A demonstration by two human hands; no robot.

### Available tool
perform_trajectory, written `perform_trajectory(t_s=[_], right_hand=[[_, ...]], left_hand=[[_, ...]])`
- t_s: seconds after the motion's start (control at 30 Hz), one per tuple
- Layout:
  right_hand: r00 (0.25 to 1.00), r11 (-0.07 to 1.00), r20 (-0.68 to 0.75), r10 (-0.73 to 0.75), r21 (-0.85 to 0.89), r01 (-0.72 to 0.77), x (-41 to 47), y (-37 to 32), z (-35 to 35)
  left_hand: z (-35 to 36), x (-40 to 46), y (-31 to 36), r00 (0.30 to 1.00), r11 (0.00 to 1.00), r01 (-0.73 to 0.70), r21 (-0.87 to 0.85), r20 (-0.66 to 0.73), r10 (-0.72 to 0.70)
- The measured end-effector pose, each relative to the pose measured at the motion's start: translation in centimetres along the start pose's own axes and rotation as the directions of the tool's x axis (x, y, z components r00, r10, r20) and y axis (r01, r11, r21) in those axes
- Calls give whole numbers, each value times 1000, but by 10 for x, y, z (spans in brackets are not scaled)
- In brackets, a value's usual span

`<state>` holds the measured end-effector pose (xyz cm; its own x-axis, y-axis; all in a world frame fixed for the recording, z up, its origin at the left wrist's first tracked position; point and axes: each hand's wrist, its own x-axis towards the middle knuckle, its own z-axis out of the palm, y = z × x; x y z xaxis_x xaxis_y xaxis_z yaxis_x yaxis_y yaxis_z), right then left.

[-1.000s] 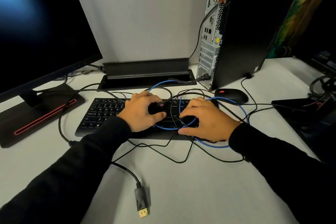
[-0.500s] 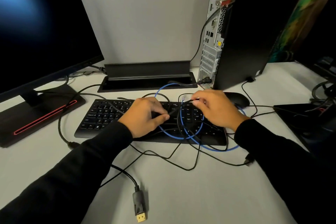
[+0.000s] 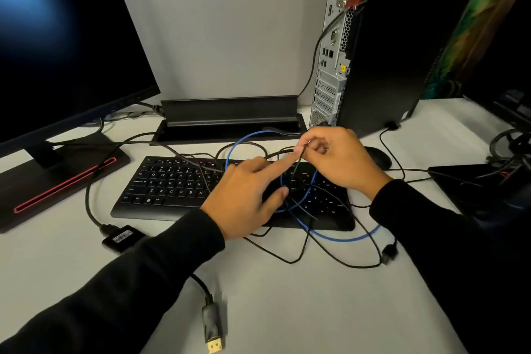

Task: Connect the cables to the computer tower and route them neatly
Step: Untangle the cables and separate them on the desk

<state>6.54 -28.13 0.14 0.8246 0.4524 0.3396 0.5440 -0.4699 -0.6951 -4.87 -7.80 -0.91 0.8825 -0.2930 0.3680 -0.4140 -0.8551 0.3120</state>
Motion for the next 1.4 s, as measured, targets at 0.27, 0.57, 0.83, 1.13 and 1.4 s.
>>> perform_trajectory(t_s=[0.27, 0.57, 0.83, 1.13, 1.4], right_hand=[[958, 825, 31, 286, 500, -263, 2, -27, -16], [923, 930, 381, 44, 321, -178, -20, -37, -36], [957, 966, 291, 10, 243, -84, -20, -32, -34], [991, 930, 128, -41, 368, -9, -15, -55, -27], [984, 311, -87, 158, 950, 34, 0, -51, -60]], left_hand=[[-7, 27, 43, 989, 690, 95, -718, -12, -149], [-57, 89, 33, 948, 457, 93, -885, -62, -313], [-81, 106, 34, 841, 114, 55, -992, -16, -541], [-68, 127, 42, 788, -17, 8, -1000, 17, -615], [-19, 67, 57, 936, 548, 351, -759, 266, -232]])
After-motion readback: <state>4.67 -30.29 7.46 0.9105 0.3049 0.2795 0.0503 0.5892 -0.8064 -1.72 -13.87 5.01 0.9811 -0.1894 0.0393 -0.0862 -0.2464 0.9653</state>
